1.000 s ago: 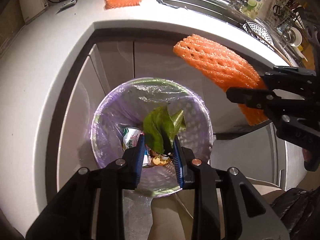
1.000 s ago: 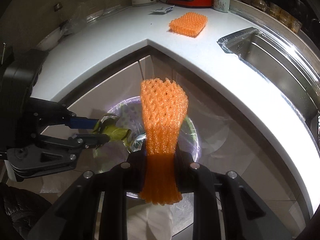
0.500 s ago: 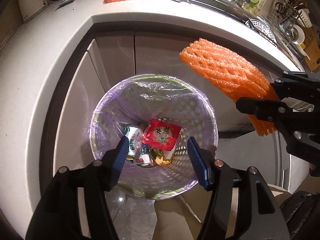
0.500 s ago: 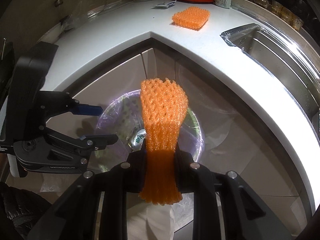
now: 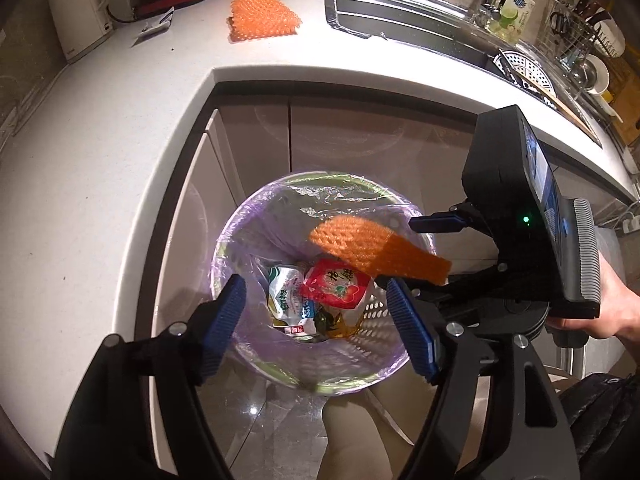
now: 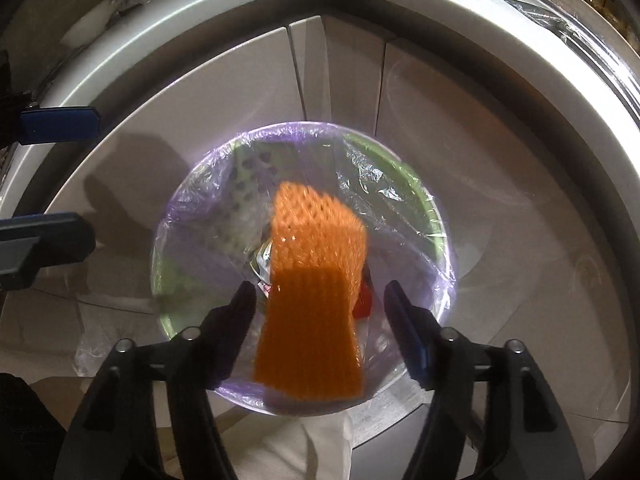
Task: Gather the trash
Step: 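Carry the leaves and foam net over the bin and open both tools to drop them, then move both tools back to the counter and grasp the second orange foam net with the left tool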
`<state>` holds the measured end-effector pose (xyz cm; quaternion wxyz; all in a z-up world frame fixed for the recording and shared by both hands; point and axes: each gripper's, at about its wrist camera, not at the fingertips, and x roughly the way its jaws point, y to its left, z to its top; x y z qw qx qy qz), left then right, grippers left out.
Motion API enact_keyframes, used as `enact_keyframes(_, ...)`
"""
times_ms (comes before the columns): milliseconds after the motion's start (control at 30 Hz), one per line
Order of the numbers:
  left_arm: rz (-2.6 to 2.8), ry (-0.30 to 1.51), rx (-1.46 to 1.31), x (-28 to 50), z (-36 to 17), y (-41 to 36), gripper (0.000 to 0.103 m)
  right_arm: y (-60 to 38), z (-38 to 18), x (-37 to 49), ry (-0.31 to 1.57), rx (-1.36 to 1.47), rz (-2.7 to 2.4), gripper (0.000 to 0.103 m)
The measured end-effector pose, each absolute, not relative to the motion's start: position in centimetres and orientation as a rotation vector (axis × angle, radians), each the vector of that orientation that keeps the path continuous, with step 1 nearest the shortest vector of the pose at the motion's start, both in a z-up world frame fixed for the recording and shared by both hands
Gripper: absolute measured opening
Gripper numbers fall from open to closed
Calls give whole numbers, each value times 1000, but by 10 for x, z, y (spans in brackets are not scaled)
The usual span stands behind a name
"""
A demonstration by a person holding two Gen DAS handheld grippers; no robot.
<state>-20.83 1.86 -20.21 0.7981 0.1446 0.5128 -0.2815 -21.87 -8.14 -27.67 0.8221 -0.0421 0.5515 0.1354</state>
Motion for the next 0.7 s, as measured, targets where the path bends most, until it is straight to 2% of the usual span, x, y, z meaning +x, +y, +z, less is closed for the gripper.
enact_keyframes(267,-558,1075,264,-188,-186,29,76,-96,-227,-208,1072,-79,263,81)
enact_keyframes(367,-537,1052,237,-168,-172,32,80,-104,-194,-195,995,-71,231,90)
enact_keyframes(533,-481,1008,205,-124,-148,34,83,-113,-154,-154,904,-56,180,98)
enact_keyframes(700,-415,958,168,-74,-123,37,88,-119,-142,-89,880,-29,118,100)
